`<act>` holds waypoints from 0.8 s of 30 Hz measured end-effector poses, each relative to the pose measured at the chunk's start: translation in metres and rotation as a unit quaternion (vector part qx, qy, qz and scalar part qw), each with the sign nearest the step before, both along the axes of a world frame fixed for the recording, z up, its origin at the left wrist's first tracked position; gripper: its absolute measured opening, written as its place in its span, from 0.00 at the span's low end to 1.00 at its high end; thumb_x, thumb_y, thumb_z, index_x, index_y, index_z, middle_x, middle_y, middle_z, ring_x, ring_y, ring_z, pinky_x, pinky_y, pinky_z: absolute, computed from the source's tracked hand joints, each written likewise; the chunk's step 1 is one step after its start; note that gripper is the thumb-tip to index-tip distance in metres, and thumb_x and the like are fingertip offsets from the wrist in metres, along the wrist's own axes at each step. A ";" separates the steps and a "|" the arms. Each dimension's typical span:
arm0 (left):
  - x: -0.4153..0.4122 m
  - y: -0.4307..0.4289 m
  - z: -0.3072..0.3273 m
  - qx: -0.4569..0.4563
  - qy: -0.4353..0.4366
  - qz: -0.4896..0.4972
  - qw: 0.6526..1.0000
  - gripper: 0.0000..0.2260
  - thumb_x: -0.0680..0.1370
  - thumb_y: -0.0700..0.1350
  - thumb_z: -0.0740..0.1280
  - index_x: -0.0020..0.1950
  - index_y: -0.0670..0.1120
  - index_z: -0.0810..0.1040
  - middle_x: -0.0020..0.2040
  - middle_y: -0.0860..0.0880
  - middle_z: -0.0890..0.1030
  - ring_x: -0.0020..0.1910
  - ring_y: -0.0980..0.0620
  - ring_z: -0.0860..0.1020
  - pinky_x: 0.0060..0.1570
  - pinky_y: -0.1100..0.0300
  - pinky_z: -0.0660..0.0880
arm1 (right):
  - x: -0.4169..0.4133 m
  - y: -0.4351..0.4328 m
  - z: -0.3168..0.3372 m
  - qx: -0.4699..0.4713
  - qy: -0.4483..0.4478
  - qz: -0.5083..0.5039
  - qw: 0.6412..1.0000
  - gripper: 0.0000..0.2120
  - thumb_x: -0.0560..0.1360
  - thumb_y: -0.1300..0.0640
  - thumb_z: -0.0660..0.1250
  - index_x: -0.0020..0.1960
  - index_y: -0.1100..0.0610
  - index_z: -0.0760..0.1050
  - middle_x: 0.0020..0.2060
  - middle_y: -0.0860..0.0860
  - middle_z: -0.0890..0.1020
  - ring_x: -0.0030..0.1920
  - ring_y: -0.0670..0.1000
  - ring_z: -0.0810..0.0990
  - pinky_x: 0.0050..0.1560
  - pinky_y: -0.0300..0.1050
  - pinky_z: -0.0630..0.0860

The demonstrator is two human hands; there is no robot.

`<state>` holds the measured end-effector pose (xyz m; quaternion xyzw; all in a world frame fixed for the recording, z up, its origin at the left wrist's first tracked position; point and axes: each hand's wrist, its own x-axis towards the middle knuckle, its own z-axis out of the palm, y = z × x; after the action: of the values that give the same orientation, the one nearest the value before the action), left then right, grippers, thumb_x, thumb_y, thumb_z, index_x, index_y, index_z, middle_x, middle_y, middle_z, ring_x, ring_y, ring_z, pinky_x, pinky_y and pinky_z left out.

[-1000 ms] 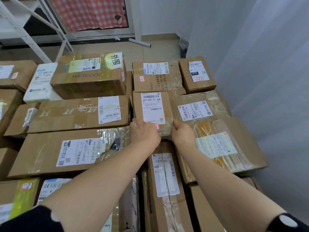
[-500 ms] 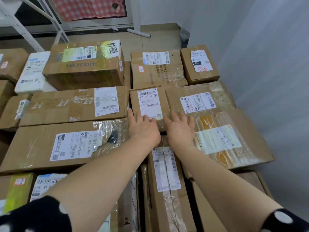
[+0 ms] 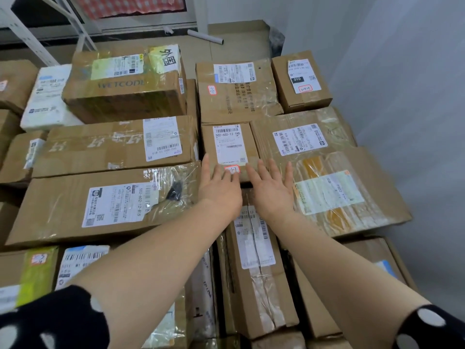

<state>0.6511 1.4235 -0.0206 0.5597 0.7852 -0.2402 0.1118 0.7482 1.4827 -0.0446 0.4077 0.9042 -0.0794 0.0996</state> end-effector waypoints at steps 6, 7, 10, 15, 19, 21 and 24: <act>0.029 -0.032 0.023 -0.007 -0.064 -0.042 0.997 0.29 0.80 0.48 0.56 0.79 0.47 0.48 0.78 0.48 0.53 0.78 0.46 0.45 0.67 0.39 0.28 | 0.048 -0.041 0.032 -0.067 0.027 -0.099 0.992 0.32 0.78 0.63 0.52 0.78 0.50 0.44 0.78 0.51 0.49 0.77 0.54 0.42 0.73 0.56 0.33; 0.037 -0.039 0.027 -0.018 -0.079 -0.051 0.995 0.29 0.80 0.46 0.55 0.79 0.48 0.48 0.79 0.48 0.53 0.78 0.46 0.45 0.67 0.39 0.29 | 0.056 -0.050 0.036 -0.077 0.029 -0.115 0.990 0.32 0.78 0.64 0.52 0.78 0.50 0.44 0.78 0.52 0.50 0.77 0.54 0.43 0.74 0.56 0.34; 0.060 -0.061 0.037 -0.051 -0.111 -0.076 0.990 0.28 0.81 0.47 0.54 0.79 0.49 0.48 0.78 0.48 0.53 0.78 0.46 0.46 0.69 0.39 0.31 | 0.083 -0.082 0.047 -0.080 0.032 -0.162 0.983 0.32 0.78 0.64 0.52 0.78 0.50 0.46 0.77 0.53 0.53 0.77 0.54 0.47 0.75 0.56 0.39; 0.101 -0.103 0.048 -0.068 -0.146 -0.128 0.979 0.26 0.82 0.55 0.52 0.78 0.51 0.51 0.78 0.47 0.56 0.77 0.43 0.51 0.71 0.38 0.36 | 0.133 -0.146 0.058 -0.109 0.052 -0.275 0.954 0.32 0.78 0.64 0.57 0.78 0.50 0.49 0.76 0.54 0.56 0.75 0.55 0.55 0.74 0.55 0.48; 0.139 -0.141 0.051 -0.078 -0.177 -0.207 0.959 0.26 0.80 0.58 0.52 0.77 0.51 0.54 0.75 0.44 0.62 0.74 0.43 0.57 0.72 0.38 0.42 | 0.179 -0.208 0.063 -0.103 0.105 -0.399 0.905 0.31 0.76 0.66 0.57 0.77 0.52 0.54 0.72 0.58 0.63 0.69 0.60 0.64 0.70 0.54 0.60; 0.156 -0.159 0.051 -0.095 -0.190 -0.242 0.947 0.26 0.80 0.58 0.53 0.77 0.51 0.55 0.75 0.44 0.61 0.75 0.43 0.56 0.72 0.39 0.42 | 0.200 -0.236 0.067 -0.110 0.137 -0.461 0.870 0.29 0.78 0.66 0.55 0.76 0.54 0.55 0.73 0.58 0.61 0.71 0.59 0.63 0.69 0.53 0.62; 0.180 -0.183 0.048 -0.120 -0.193 -0.282 0.932 0.28 0.79 0.60 0.55 0.77 0.52 0.56 0.76 0.44 0.59 0.76 0.43 0.53 0.72 0.39 0.39 | 0.228 -0.276 0.067 -0.097 0.198 -0.564 0.796 0.24 0.79 0.65 0.55 0.75 0.59 0.58 0.71 0.57 0.64 0.68 0.57 0.65 0.67 0.49 0.64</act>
<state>0.8313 1.2402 0.0274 0.7763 0.5235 -0.2414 0.2549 0.9763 1.2068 0.0227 0.8089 0.5020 -0.2878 -0.1044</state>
